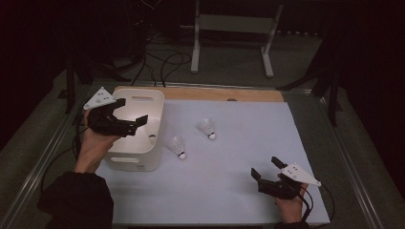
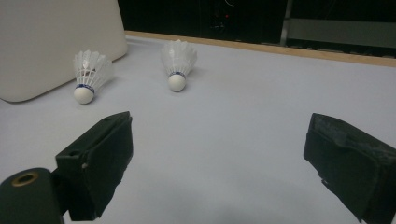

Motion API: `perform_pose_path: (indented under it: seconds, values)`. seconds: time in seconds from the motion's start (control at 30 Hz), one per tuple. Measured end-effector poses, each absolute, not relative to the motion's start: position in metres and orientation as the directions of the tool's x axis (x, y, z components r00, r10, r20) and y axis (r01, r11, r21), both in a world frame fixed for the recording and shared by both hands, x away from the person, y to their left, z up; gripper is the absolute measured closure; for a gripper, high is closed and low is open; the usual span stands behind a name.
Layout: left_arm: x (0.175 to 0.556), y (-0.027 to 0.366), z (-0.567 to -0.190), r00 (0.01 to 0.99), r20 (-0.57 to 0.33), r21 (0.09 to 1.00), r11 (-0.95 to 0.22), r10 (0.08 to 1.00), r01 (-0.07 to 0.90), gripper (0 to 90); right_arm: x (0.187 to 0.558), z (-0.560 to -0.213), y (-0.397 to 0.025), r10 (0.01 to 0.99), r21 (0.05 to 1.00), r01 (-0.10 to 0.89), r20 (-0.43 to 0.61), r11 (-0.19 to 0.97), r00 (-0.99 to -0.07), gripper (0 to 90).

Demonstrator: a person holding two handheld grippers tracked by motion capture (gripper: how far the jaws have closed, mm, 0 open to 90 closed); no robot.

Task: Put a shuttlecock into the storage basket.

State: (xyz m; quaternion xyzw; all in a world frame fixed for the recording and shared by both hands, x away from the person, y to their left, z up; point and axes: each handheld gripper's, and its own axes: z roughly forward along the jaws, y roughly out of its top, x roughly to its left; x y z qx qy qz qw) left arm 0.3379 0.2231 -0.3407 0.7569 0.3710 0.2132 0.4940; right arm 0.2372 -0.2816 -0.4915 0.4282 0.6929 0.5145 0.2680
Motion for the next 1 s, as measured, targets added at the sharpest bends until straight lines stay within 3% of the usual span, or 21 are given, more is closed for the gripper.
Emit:
perform_pose_path:
  seconds: [1.0]
  values:
    - [0.347, 0.181, -0.335, 0.680, -0.031, 0.922, -0.241, 0.733, 0.302, 0.5, 0.236, -0.491, -0.283, 0.873, 0.944, 0.311, 0.060, 0.107, -0.483, 8.1]
